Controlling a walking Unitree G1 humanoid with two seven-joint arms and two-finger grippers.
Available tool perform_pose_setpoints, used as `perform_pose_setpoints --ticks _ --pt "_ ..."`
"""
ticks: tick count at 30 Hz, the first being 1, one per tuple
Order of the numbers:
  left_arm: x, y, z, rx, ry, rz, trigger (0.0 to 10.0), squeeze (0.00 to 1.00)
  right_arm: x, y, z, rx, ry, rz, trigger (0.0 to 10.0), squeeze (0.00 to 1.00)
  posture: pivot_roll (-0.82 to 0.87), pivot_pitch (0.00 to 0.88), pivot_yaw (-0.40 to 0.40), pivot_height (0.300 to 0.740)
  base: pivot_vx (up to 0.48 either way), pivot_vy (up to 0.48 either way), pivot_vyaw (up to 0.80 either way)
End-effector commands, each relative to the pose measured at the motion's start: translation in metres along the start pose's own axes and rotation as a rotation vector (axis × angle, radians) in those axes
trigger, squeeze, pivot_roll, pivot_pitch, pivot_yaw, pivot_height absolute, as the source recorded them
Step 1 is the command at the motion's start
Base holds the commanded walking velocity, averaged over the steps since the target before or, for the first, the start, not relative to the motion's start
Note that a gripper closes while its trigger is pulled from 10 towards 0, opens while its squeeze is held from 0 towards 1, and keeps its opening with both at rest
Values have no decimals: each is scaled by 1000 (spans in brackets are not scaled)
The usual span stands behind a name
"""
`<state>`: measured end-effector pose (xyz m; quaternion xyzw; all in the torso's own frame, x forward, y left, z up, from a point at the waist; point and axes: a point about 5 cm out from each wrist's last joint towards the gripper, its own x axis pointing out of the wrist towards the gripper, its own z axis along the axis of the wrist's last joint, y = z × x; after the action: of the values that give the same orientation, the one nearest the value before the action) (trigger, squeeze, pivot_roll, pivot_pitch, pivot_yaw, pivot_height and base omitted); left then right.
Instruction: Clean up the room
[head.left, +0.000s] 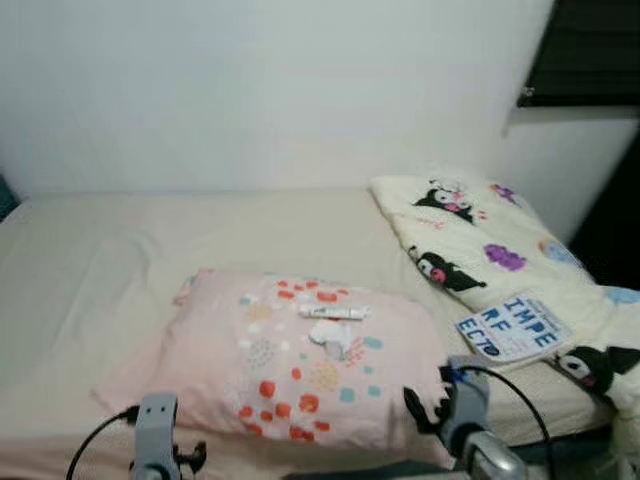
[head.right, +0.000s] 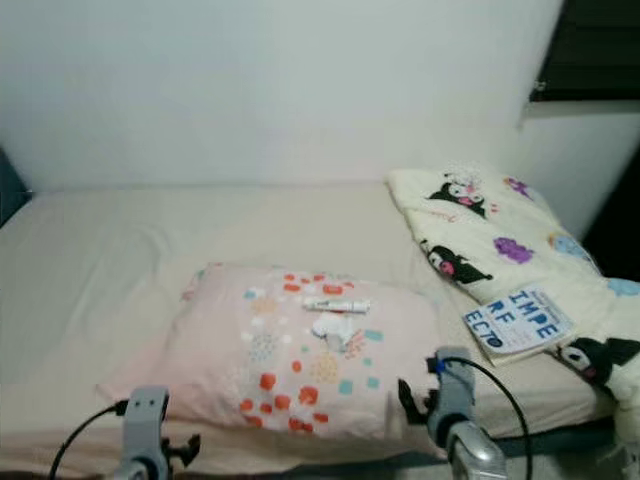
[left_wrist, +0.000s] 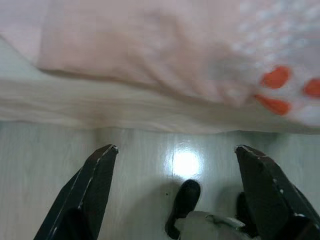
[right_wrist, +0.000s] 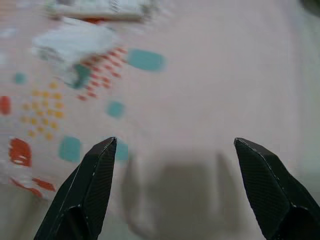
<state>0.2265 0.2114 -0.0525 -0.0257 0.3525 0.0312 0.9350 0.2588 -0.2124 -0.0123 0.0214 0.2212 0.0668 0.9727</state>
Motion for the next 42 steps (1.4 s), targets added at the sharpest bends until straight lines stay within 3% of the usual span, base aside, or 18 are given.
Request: perform_pose_setpoints --ticks 1,16,21,28,37,38,42 --pt "1 -1 1 7 10 -2 10000 0 1 0 4 -26 -16 10 10000 0 -64 0 -20 730 0 -450 775" --pt "1 1 3 -1 -1 20 10000 0 5 -7 36 -87 -144 21 10000 0 -57 0 -22 730 0 -55 775" --pt "-2 8 -3 -26 10 56 10000 0 7 -3 50 -164 -179 79 10000 0 -51 0 -27 730 0 0 763" --pt "-2 3 -8 -20 19 55 10000 0 11 1 60 -213 -196 99 10000 0 -47 0 -37 730 0 0 758" --pt "-3 -2 -12 6 40 15 10000 0 12 -12 67 -314 -171 -6 10000 0 -61 0 -43 730 0 0 747" --pt "-3 -3 -13 4 44 6 10000 0 12 -16 68 -354 -155 -29 10000 0 -67 0 -43 730 0 0 644" --pt "-3 -5 -15 -3 53 -8 10000 0 12 -30 71 -372 -114 -117 10000 0 -69 0 -41 730 0 -464 0"
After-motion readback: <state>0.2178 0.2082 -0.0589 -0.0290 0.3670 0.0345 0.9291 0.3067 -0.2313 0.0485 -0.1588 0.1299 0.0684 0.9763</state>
